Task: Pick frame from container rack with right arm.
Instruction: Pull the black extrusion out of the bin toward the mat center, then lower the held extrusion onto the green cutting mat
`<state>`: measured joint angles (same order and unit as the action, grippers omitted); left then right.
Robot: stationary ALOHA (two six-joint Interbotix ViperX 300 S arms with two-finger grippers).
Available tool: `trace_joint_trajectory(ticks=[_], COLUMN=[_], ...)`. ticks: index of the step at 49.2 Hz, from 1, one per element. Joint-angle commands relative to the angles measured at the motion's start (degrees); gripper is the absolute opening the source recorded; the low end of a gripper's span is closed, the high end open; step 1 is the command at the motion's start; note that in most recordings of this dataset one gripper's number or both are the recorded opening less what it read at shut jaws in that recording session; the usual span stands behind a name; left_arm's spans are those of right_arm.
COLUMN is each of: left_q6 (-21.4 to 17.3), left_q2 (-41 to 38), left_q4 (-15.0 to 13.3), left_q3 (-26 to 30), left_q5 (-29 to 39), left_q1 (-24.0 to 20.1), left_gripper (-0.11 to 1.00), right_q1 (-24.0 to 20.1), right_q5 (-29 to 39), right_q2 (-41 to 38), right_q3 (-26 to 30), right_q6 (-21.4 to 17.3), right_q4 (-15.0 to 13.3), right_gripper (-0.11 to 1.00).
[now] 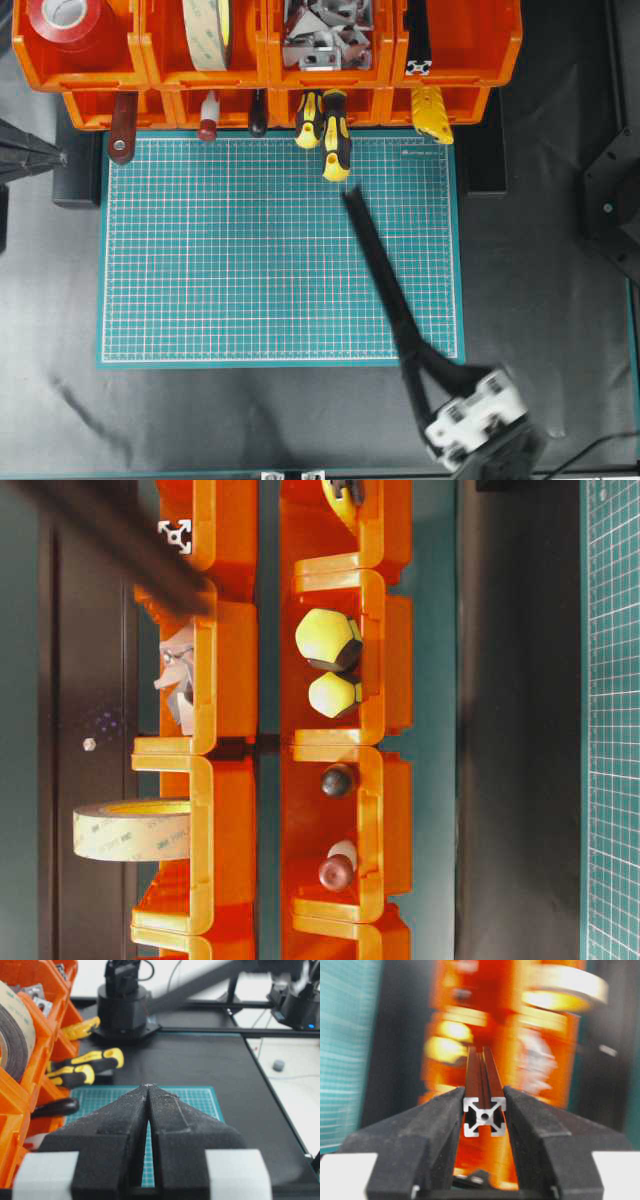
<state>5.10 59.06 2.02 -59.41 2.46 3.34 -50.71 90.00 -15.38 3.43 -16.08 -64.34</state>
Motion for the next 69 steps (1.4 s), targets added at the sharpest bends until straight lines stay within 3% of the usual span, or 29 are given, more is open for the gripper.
trace_joint_trajectory(ticks=[1, 6, 16, 35, 47, 69], left_q6=[0.26, 0.44, 0.44, 0.35, 0.26, 0.18], left_q2=[-0.26, -0.26, 0.00, 0.97, 1.32, 1.32], left_q4=[0.18, 0.18, 0.26, 0.18, 0.18, 0.26], left_q3=[0.88, 0.88, 0.97, 0.97, 0.97, 0.53], left_q5=[-0.26, -0.26, -0.26, -0.26, -0.18, -0.26], left_q1=[0.09, 0.09, 0.09, 0.09, 0.00, -0.09], left_gripper=[0.00, 0.00, 0.00, 0.00, 0.00, 0.00], right_q1=[0.09, 0.70, 4.66, 15.03, 18.81, 20.48], right_q5=[-2.90, -7.12, -17.84, -33.93, -39.02, -45.00], right_q2=[-0.44, -1.49, -1.05, -0.26, -0.44, -1.14], right_q3=[0.88, -0.88, -7.91, -15.03, -18.28, -21.27], right_q6=[-0.26, -0.70, -4.04, -3.34, -3.08, -3.16], right_q4=[2.72, 4.04, 4.13, 3.96, 3.43, 3.43], right_gripper=[0.26, 0.26, 0.26, 0.26, 0.26, 0.26])
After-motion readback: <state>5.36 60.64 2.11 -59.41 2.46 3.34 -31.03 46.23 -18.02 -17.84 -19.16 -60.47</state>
